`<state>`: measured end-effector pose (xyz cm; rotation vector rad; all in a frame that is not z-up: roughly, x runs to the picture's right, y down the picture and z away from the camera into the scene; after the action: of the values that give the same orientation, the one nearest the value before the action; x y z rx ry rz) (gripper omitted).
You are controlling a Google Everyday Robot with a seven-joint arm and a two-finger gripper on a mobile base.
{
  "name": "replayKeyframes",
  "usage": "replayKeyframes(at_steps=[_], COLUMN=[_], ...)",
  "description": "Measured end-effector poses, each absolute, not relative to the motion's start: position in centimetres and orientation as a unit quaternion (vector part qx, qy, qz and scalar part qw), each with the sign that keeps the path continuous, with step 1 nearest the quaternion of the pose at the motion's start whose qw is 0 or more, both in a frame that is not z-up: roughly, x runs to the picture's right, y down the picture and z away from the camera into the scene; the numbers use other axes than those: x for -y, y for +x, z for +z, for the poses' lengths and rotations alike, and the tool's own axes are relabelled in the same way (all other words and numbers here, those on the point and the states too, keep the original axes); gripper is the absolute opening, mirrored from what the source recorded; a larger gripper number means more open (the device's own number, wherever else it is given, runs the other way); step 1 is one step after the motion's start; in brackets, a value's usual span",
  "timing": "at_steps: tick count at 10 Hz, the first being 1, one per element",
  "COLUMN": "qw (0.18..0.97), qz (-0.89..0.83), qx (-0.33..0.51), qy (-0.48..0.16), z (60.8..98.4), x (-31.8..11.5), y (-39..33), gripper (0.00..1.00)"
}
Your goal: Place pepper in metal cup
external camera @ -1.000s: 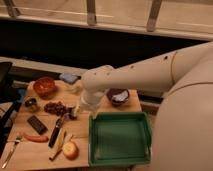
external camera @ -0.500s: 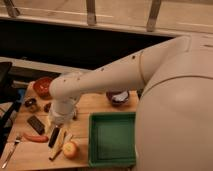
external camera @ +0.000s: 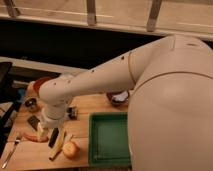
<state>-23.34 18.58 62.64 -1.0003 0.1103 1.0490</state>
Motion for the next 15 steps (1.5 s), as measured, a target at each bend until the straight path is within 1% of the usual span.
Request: replayKeyframes(at_steps=[2,3,7,9,11,13,15], qw=[0.762,0.779,0.829,0.847,0.855,0.85,0.845], qz=[0.472,0.463,0.418,0.398,0.39,0.389,0.384], qx=[-0.062,-0.061,-0.041,-0.028,-0.022,-0.034,-0.042], qy=[-0.438,-0.418,-0.37,-0.35,-0.342,-0.353,-0.369], z=[63.7,64.3,66.6,68.0,69.8,71.7,72.5], x=[-18.0,-17.1,-14.2,-13.7,-14.6,-16.6,-18.0], y=[-24.5,-25.7,-30.7,-33.2,-33.9,-33.6,-34.1], gripper=[0.62,0.62,0.62,0.62,0.62,0.62,0.62])
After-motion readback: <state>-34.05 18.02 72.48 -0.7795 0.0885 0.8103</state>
